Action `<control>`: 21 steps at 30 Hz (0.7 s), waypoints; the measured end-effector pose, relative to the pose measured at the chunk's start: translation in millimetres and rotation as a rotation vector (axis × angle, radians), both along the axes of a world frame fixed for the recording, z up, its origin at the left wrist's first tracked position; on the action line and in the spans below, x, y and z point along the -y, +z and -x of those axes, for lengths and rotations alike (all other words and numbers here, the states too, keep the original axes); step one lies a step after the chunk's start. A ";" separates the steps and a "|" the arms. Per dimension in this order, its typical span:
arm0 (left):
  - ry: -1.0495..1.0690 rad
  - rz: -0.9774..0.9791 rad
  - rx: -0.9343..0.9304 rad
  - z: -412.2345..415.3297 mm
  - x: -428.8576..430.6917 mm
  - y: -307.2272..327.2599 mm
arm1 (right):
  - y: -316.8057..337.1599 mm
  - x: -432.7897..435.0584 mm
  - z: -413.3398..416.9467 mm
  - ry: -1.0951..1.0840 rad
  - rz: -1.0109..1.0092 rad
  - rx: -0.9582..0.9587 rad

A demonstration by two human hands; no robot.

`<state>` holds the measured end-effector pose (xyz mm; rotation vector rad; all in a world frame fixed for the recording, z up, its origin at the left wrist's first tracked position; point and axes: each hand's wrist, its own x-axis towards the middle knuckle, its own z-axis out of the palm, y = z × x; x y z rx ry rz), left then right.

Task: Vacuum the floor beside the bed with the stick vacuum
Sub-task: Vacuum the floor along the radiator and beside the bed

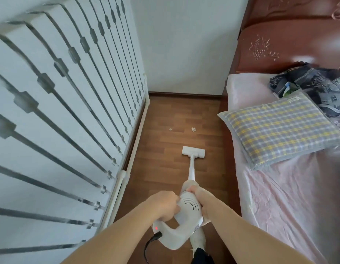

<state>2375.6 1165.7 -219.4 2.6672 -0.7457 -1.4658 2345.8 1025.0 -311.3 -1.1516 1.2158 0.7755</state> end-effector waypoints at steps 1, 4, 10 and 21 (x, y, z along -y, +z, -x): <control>0.012 0.011 -0.001 -11.8 11.0 -2.4 | -3.0 11.9 -11.9 -0.006 0.002 0.005; 0.018 0.033 -0.004 -45.1 51.1 -9.2 | -16.5 54.0 -49.5 -0.016 0.018 0.018; 0.088 0.098 0.065 -97.2 106.0 -12.6 | -33.3 115.4 -115.8 -0.041 0.060 0.095; 0.099 0.105 0.058 -166.4 143.4 -9.7 | -31.7 155.3 -184.2 -0.020 0.044 0.114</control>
